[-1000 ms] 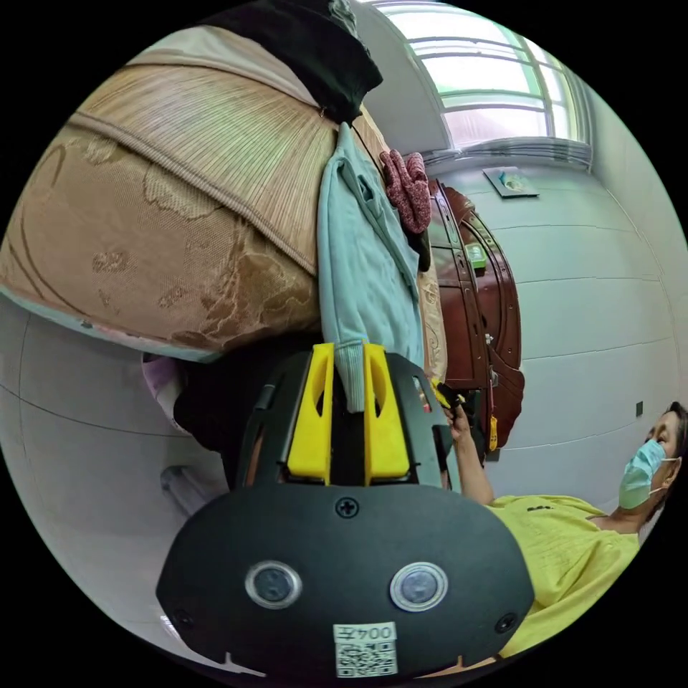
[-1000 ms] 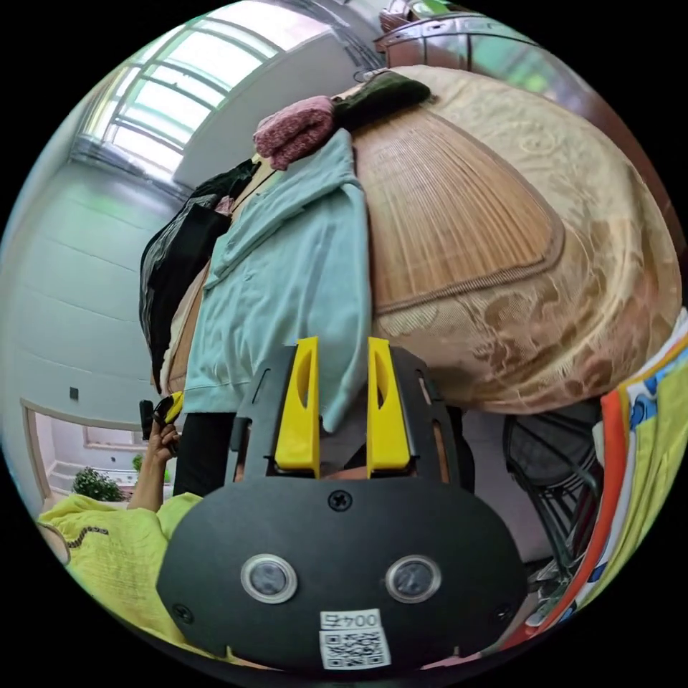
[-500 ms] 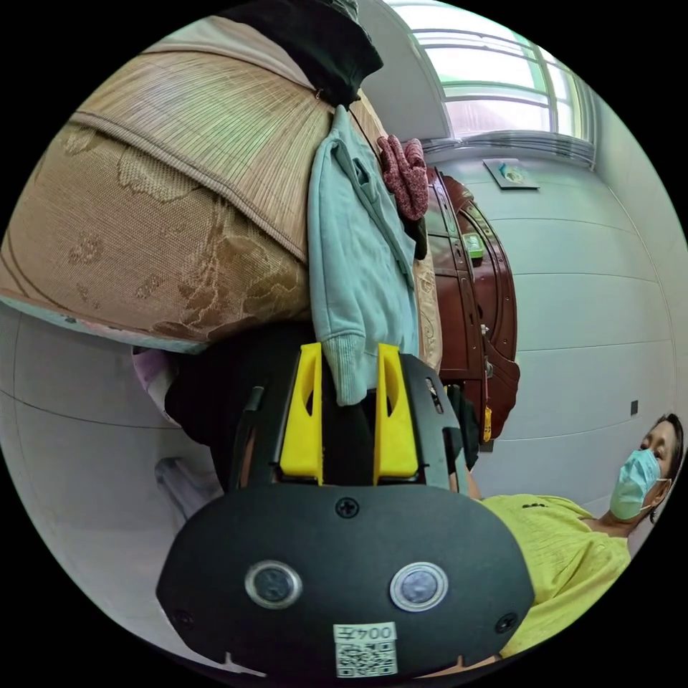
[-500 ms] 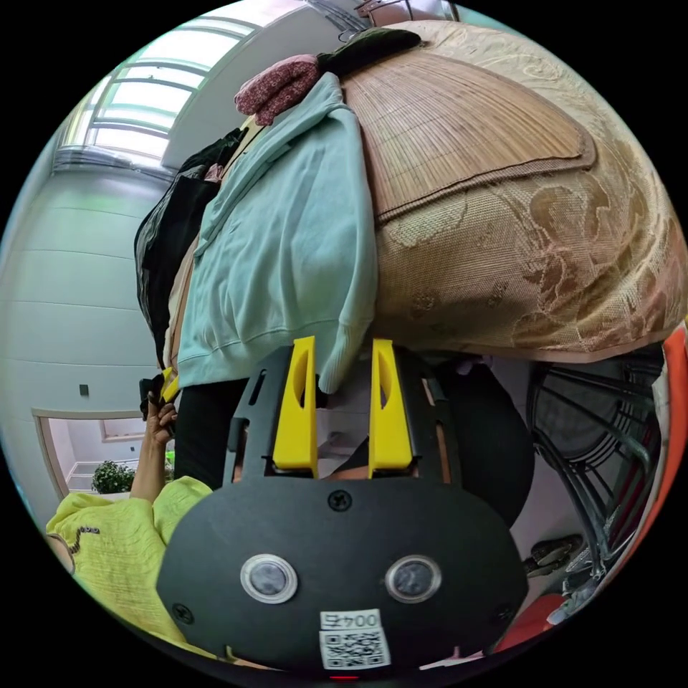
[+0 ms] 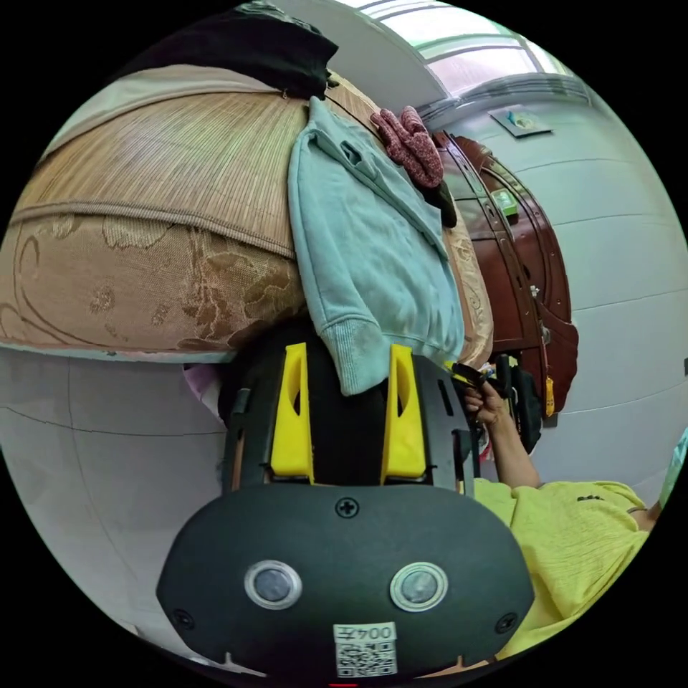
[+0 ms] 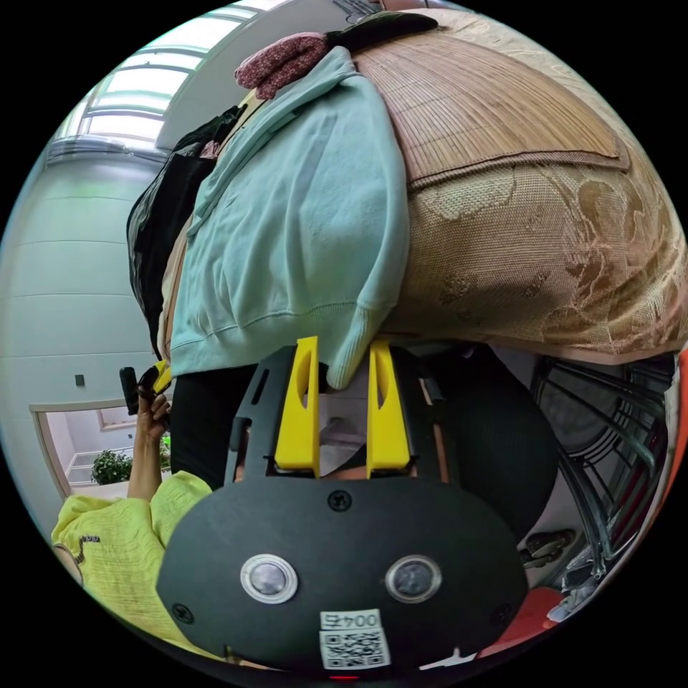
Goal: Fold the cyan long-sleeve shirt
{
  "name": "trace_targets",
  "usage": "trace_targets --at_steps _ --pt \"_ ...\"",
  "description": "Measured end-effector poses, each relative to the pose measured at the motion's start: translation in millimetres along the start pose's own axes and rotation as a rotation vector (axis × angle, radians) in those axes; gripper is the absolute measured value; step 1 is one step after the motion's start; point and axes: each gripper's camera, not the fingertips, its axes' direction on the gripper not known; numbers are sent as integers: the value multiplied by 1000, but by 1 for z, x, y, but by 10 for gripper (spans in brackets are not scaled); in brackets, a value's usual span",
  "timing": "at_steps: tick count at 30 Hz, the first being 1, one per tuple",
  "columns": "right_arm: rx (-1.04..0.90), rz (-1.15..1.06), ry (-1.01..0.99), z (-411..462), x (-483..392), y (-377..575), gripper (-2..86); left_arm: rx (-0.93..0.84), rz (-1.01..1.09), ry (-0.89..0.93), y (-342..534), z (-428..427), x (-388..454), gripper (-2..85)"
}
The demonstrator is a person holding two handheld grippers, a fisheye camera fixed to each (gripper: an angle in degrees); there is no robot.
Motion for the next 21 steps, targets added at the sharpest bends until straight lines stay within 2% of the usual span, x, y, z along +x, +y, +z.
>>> trace_targets --at_steps 5,8,21 --pt "12 4 19 -5 -2 14 44 -15 80 -182 6 5 29 111" --pt "21 15 2 -10 0 21 36 -3 106 -219 11 5 42 95" --pt "32 14 -8 -32 -1 55 14 -31 65 -139 16 -8 45 77"
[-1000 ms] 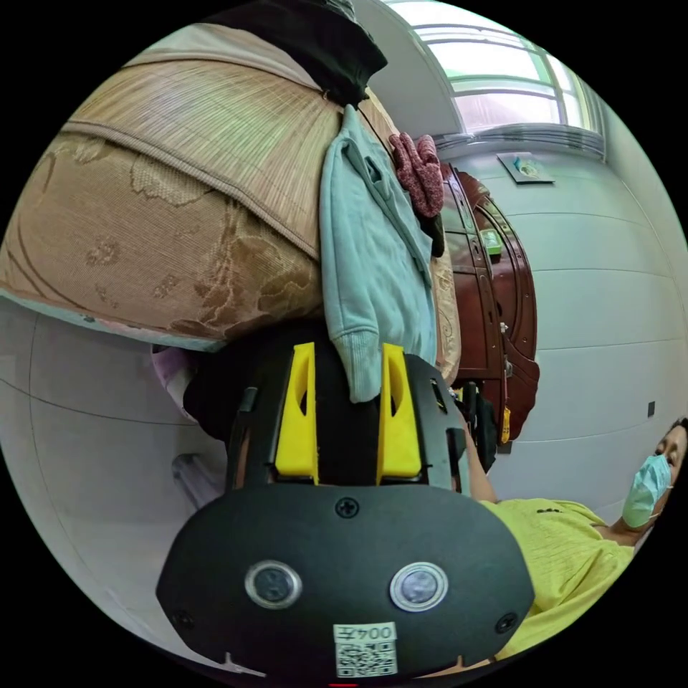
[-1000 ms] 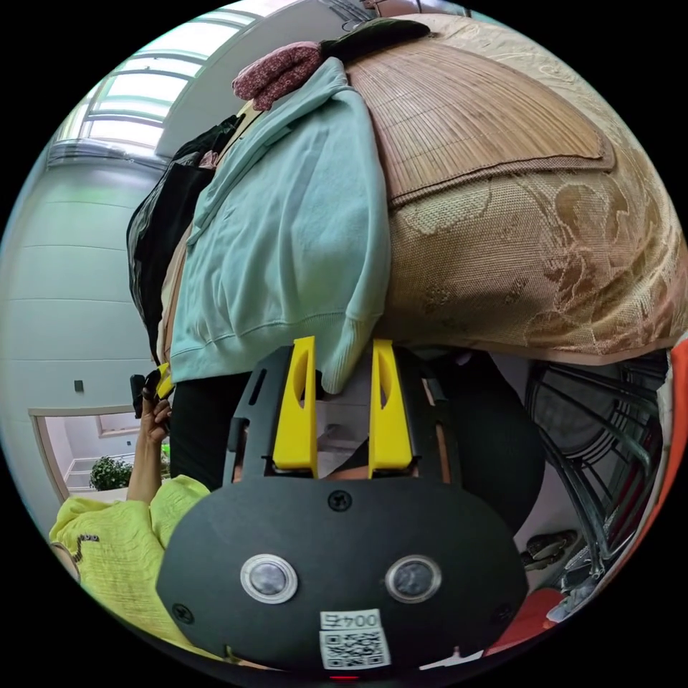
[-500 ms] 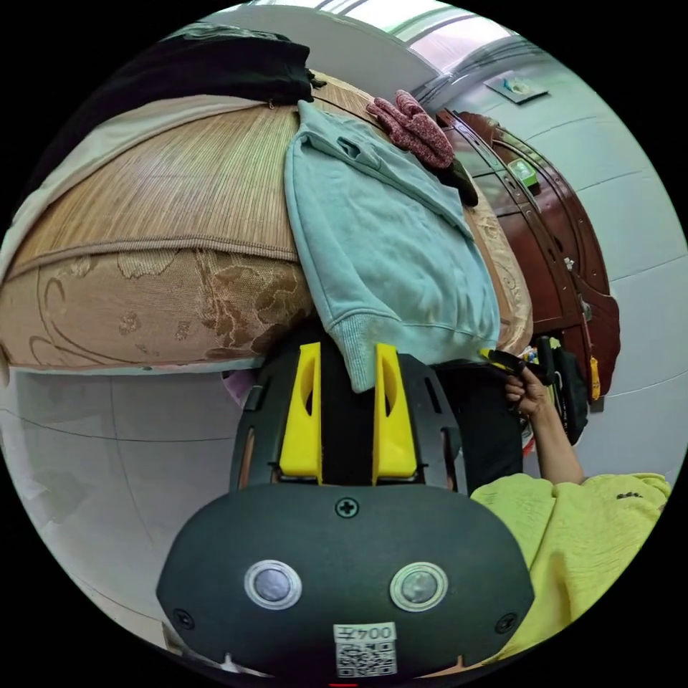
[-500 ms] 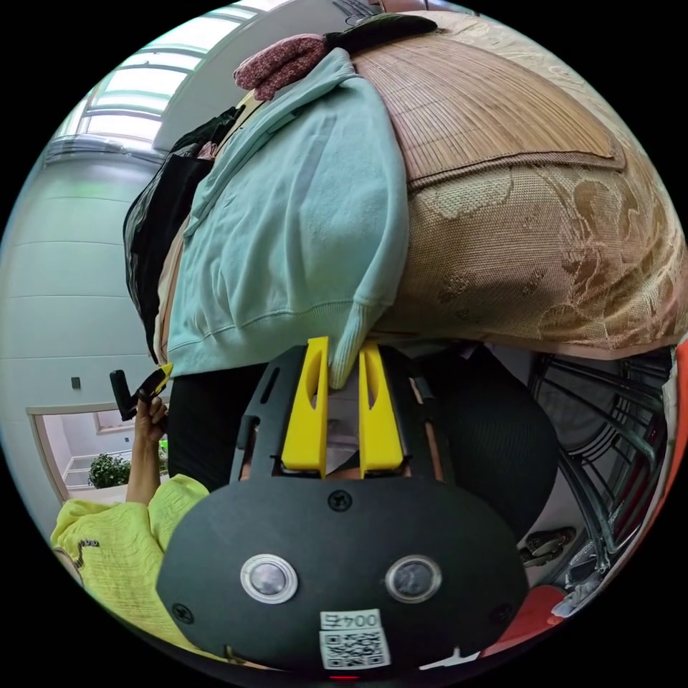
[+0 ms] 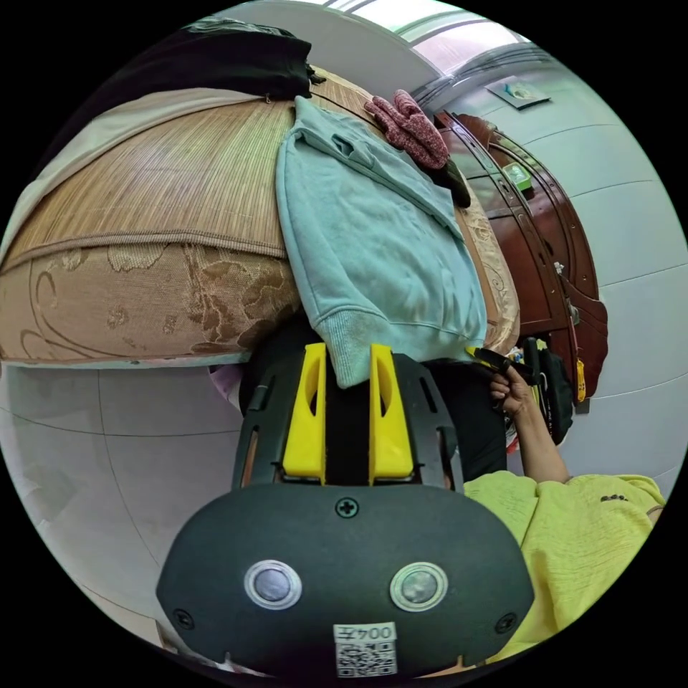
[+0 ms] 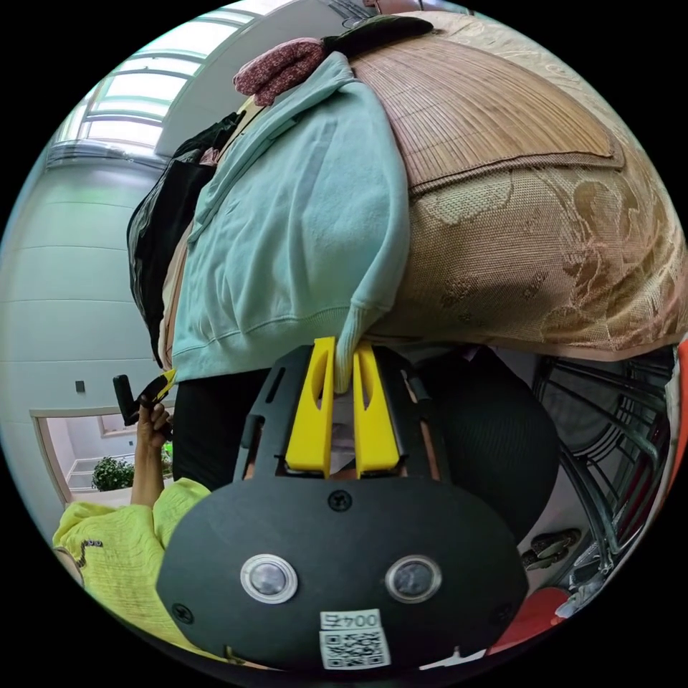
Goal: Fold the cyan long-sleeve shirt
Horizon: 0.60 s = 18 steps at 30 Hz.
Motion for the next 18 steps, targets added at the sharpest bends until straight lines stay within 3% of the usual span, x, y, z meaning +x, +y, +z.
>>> trace_targets --at_steps 6,14,18 --pt "68 -39 -42 -31 -5 27 6 9 16 2 -3 -22 -1 39" --pt "310 -138 -290 -122 -9 73 3 219 -80 416 7 -81 -44 33" --pt "400 -138 -472 -161 -8 89 3 309 -74 523 13 -106 -57 33"
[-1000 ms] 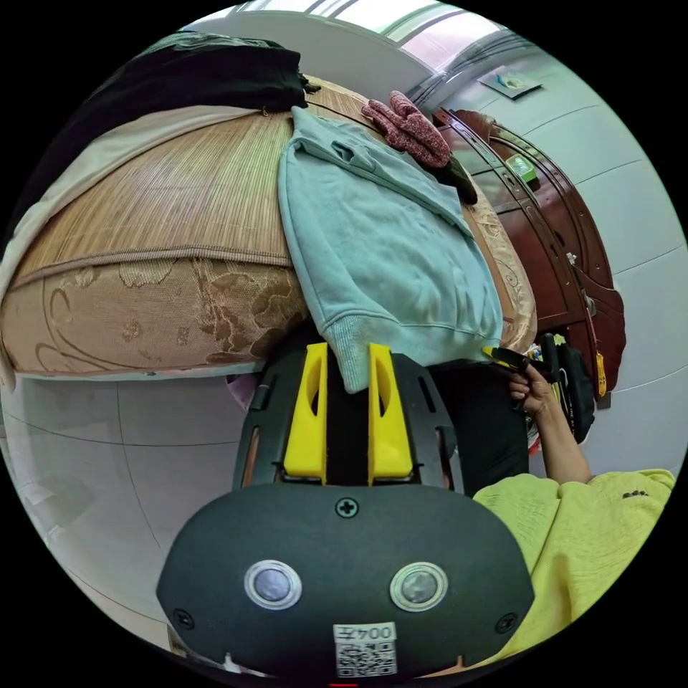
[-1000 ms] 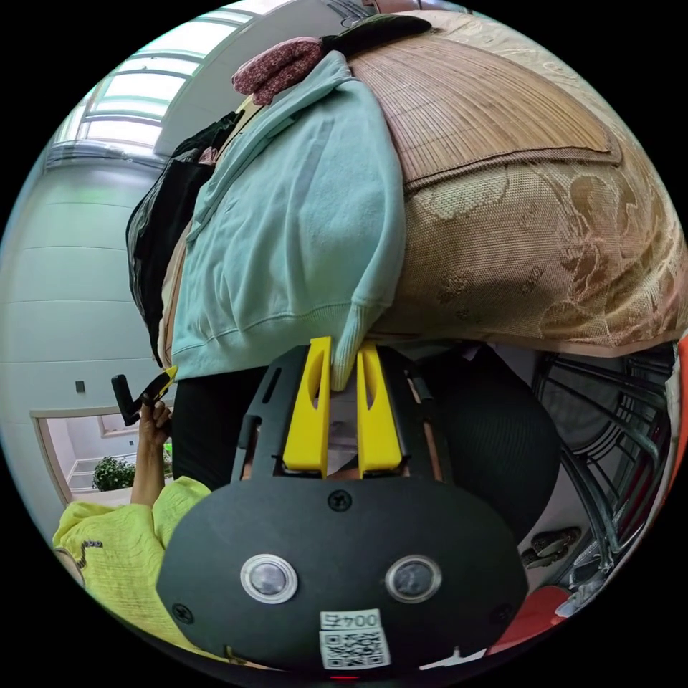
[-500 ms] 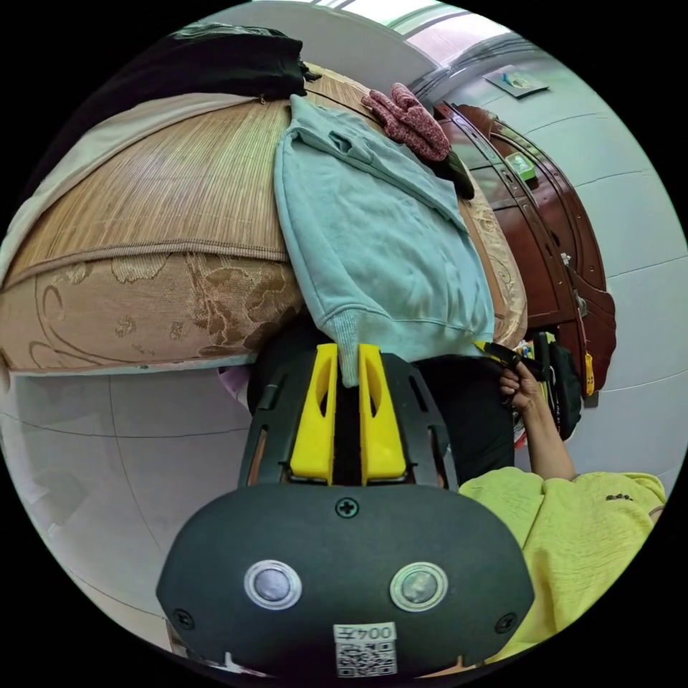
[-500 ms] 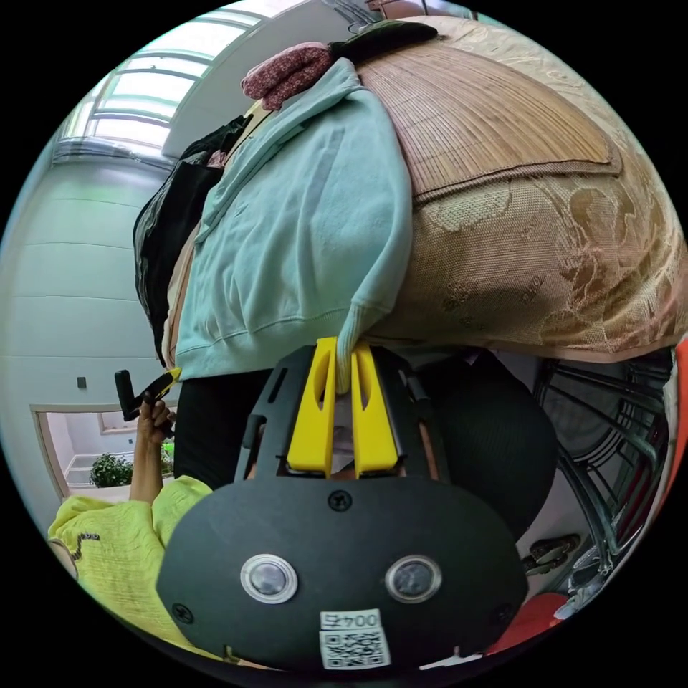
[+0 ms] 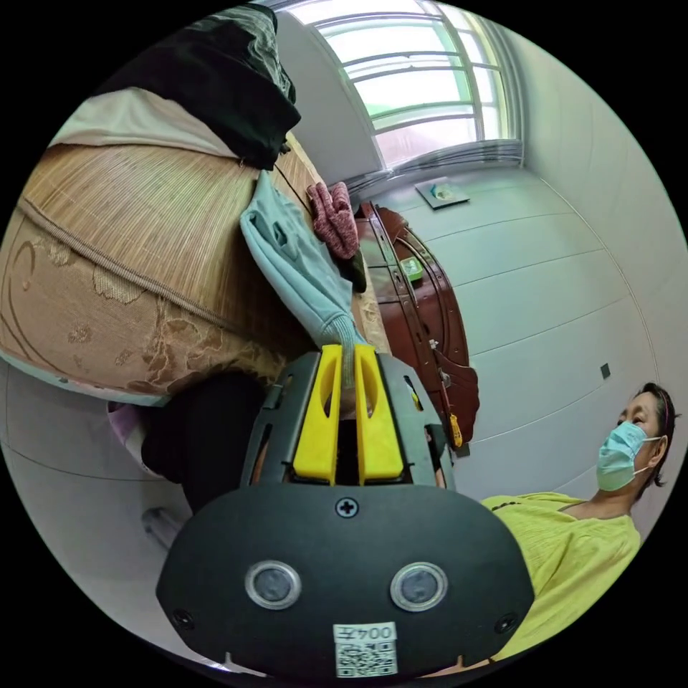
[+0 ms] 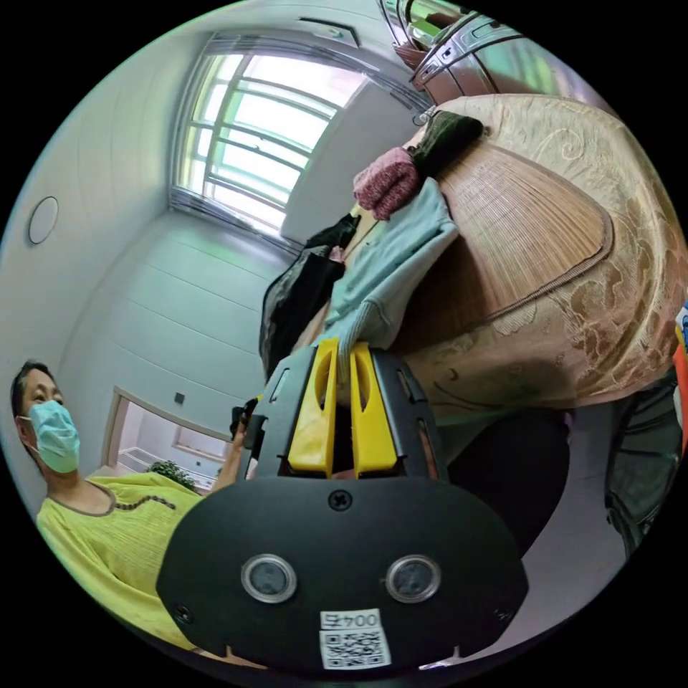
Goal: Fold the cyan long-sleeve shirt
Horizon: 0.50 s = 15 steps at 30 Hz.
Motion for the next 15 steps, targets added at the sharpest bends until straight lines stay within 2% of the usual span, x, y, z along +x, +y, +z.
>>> trace_targets --at_steps 3,7,15 --pt "13 -29 -39 -15 -20 3 4 3 30 -2 -1 -17 9 34" --pt "-28 -89 4 -36 -49 18 10 -29 70 -37 10 -41 18 33" --pt "-19 -57 -31 -90 -65 76 38 -30 -12 47 58 -94 8 30"
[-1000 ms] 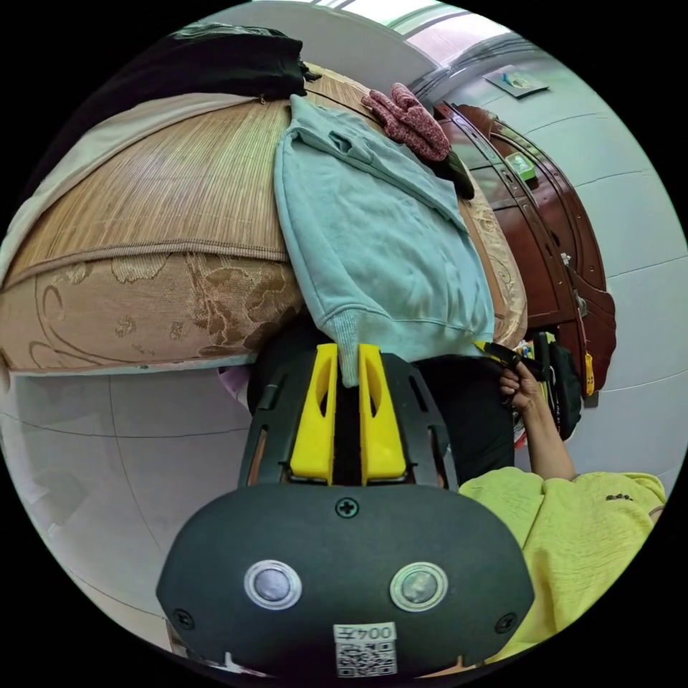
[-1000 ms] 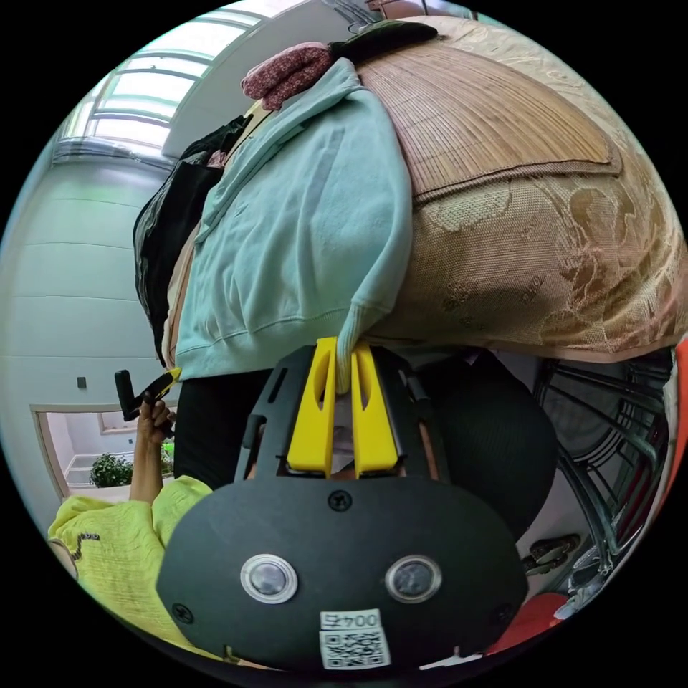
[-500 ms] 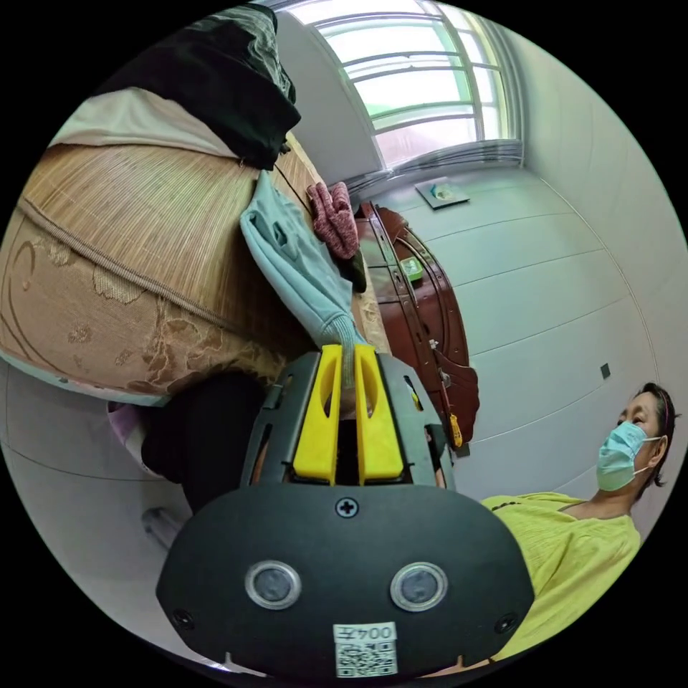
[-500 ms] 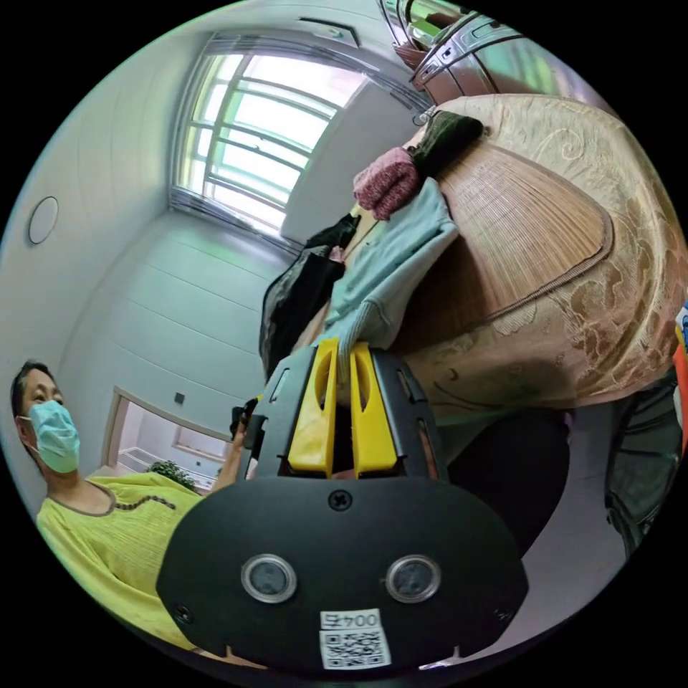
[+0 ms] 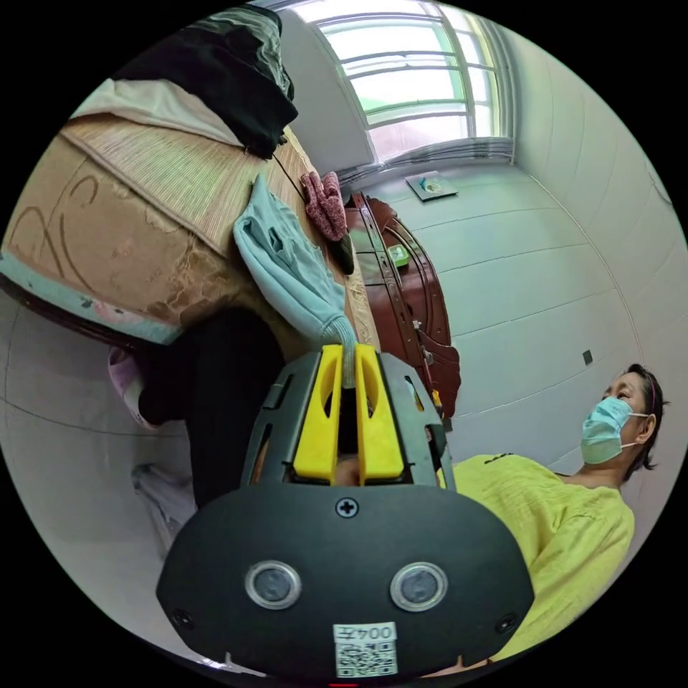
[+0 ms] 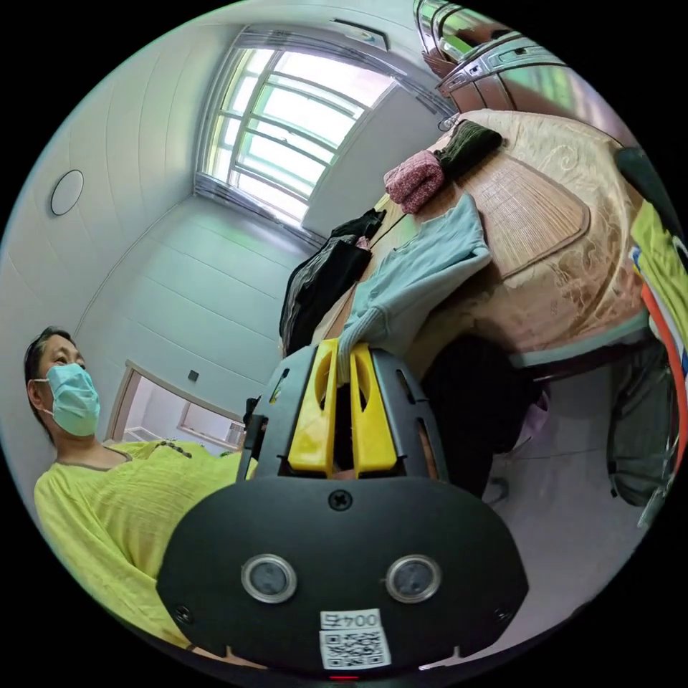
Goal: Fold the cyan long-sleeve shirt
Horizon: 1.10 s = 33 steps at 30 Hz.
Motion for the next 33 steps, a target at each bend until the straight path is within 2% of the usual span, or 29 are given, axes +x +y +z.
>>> trace_targets --at_steps 6,11,24,33 --pt "83 92 -93 -18 8 14 38 44 -59 77 1 -19 4 31" --pt "186 123 -183 -17 8 -28 38 108 -32 159 -49 -18 22 31" --pt "229 174 -154 64 33 -271 38 197 -15 98 -248 41 41 28" --pt "162 259 -12 174 114 -413 39 218 -133 -36 -359 115 -15 30"
